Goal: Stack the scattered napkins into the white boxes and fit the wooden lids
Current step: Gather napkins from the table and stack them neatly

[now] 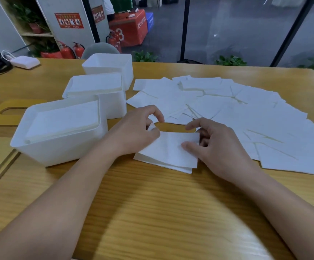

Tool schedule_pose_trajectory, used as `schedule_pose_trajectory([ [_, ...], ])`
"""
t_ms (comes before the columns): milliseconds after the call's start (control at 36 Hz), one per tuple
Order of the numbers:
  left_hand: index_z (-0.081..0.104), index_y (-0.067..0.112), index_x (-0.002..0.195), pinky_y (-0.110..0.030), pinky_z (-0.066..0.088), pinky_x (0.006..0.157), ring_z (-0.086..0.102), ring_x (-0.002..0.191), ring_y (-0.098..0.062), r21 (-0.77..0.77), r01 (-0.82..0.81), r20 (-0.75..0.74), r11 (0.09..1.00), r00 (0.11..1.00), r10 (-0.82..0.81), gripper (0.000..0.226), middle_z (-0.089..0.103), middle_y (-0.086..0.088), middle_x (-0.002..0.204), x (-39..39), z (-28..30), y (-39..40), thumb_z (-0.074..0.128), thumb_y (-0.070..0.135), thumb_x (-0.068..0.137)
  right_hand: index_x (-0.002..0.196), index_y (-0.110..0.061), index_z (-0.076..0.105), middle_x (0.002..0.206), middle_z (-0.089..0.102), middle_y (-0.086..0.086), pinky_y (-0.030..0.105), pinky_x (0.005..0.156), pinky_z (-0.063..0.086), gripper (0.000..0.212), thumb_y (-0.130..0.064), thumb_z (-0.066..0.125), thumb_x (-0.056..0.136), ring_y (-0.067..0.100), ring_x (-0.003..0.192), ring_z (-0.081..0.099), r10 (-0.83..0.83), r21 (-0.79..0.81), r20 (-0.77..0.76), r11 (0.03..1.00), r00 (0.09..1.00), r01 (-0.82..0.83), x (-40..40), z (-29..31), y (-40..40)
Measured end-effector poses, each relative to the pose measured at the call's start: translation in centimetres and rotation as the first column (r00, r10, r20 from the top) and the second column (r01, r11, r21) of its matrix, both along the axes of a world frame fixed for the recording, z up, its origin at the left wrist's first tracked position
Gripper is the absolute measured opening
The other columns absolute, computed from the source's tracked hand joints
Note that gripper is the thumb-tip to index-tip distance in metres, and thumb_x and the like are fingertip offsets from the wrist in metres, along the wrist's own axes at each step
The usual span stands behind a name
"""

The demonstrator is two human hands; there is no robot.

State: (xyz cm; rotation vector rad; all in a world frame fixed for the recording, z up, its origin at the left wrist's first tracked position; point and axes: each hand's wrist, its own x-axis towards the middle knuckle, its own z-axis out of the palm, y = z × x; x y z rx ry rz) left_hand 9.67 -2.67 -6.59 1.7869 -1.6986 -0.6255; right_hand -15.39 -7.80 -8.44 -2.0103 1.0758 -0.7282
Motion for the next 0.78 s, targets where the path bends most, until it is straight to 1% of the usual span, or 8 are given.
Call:
schedule_pose_trajectory([
  [194, 0.058, 0.04, 0.111, -0.042, 0.046, 0.062, 0.048, 0.058, -0.014, 0.043, -0.007, 0.085, 0.999, 0.996, 0.003, 0.023, 0.051, 0.004, 0.063, 0.5, 0.0, 0.0, 0.065, 0.024, 0.097, 0.115, -0.036, 0.069, 0.064, 0.059, -0.012, 0.013, 0.062, 0.045, 0.023, -0.029, 0.08, 0.096, 0.008, 0.056, 0.06, 0.028, -0.036, -0.036, 0.999, 0.999, -0.029, 0.5, -0.2, 0.6],
  [278, 0.06, 0.038, 0.114, -0.037, 0.043, 0.062, 0.048, 0.059, -0.009, 0.074, 0.003, 0.167, 0.997, 0.986, -0.015, 0.024, 0.052, 0.007, 0.066, 0.4, 0.1, 0.2, 0.068, 0.027, 0.094, 0.117, -0.034, 0.07, 0.076, 0.062, -0.011, 0.015, 0.065, 0.046, 0.028, -0.032, 0.083, 0.092, 0.006, 0.066, 0.06, 0.018, -0.094, -0.131, 0.995, 0.991, -0.03, 0.5, -0.3, 0.7],
  [389, 0.063, 0.036, 0.111, -0.028, 0.043, 0.065, 0.055, 0.075, -0.009, 0.038, -0.015, 0.222, 0.999, 0.975, 0.006, 0.023, 0.059, 0.009, 0.084, 0.5, 0.1, 0.2, 0.074, 0.032, 0.091, 0.128, -0.037, 0.068, 0.117, 0.053, -0.022, 0.013, 0.076, 0.042, 0.04, -0.041, 0.082, 0.091, 0.001, 0.097, 0.054, -0.013, -0.269, -0.279, 0.961, 0.96, -0.066, 0.2, 0.0, 0.6],
  [472, 0.065, 0.035, 0.105, -0.026, 0.046, 0.075, 0.056, 0.089, -0.007, -0.048, -0.026, 0.247, 0.999, 0.968, 0.037, 0.016, 0.057, 0.011, 0.101, 0.4, -0.4, -0.2, 0.074, 0.032, 0.093, 0.122, -0.038, 0.072, 0.118, 0.051, -0.025, 0.012, 0.08, 0.041, 0.03, -0.047, 0.077, 0.094, 0.0, 0.104, 0.05, 0.014, -0.311, -0.276, 0.945, 0.961, -0.103, 0.1, 0.2, 0.8],
  [556, 0.069, 0.033, 0.097, -0.023, 0.04, 0.076, 0.054, 0.091, -0.006, -0.145, -0.07, 0.214, 0.987, 0.972, 0.101, 0.007, 0.056, 0.014, 0.101, 0.3, -1.1, -0.8, 0.07, 0.026, 0.099, 0.116, -0.04, 0.074, 0.12, 0.058, -0.026, 0.017, 0.09, 0.044, 0.028, -0.057, 0.072, 0.094, -0.003, 0.112, 0.052, 0.134, -0.272, -0.301, 0.937, 0.944, -0.22, 0.3, 0.1, 1.5],
  [639, 0.073, 0.036, 0.105, -0.027, 0.045, 0.094, 0.054, 0.098, -0.005, -0.211, -0.053, 0.186, 0.976, 0.978, 0.094, 0.013, 0.061, 0.02, 0.113, 0.5, -1.8, -1.2, 0.067, 0.025, 0.103, 0.128, -0.038, 0.071, 0.134, 0.056, -0.027, 0.02, 0.101, 0.04, 0.038, -0.059, 0.069, 0.096, -0.002, 0.123, 0.045, 0.214, -0.269, -0.394, 0.903, 0.894, -0.335, 0.6, -0.1, 2.0],
  [722, 0.078, 0.034, 0.12, -0.032, 0.038, 0.116, 0.049, 0.13, -0.009, -0.213, -0.026, 0.216, 0.977, 0.974, 0.073, 0.02, 0.064, 0.015, 0.14, 0.4, -2.3, -1.5, 0.065, 0.027, 0.107, 0.139, -0.037, 0.066, 0.146, 0.053, -0.027, 0.025, 0.11, 0.034, 0.041, -0.055, 0.062, 0.102, 0.003, 0.133, 0.039, 0.212, -0.295, -0.447, 0.882, 0.869, -0.367, 0.6, -0.1, 1.7],
  [778, 0.08, 0.03, 0.117, -0.035, 0.042, 0.112, 0.052, 0.126, -0.011, -0.198, 0.012, 0.234, 0.98, 0.972, 0.036, 0.018, 0.07, 0.013, 0.127, 0.1, -2.4, -1.5, 0.064, 0.026, 0.107, 0.144, -0.037, 0.063, 0.152, 0.051, -0.028, 0.03, 0.115, 0.031, 0.041, -0.051, 0.058, 0.106, 0.004, 0.136, 0.036, 0.211, -0.296, -0.454, 0.88, 0.865, -0.37, 0.4, -0.1, 1.4],
])
